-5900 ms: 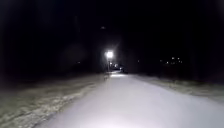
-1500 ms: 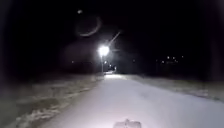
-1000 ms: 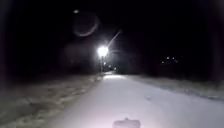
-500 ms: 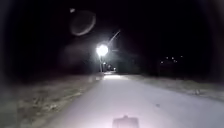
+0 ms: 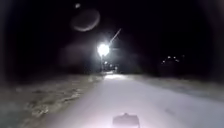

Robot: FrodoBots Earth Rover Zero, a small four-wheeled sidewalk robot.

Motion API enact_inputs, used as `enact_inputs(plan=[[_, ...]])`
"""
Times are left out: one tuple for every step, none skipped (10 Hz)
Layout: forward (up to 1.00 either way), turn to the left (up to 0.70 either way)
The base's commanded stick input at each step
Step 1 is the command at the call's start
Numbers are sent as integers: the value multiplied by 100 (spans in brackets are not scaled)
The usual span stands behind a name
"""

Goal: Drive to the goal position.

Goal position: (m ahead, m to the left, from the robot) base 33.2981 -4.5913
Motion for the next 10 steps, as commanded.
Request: enact_inputs(plan=[[70,0],[70,0],[70,0],[70,0],[70,0],[70,0],[70,0],[70,0],[70,0],[70,0]])
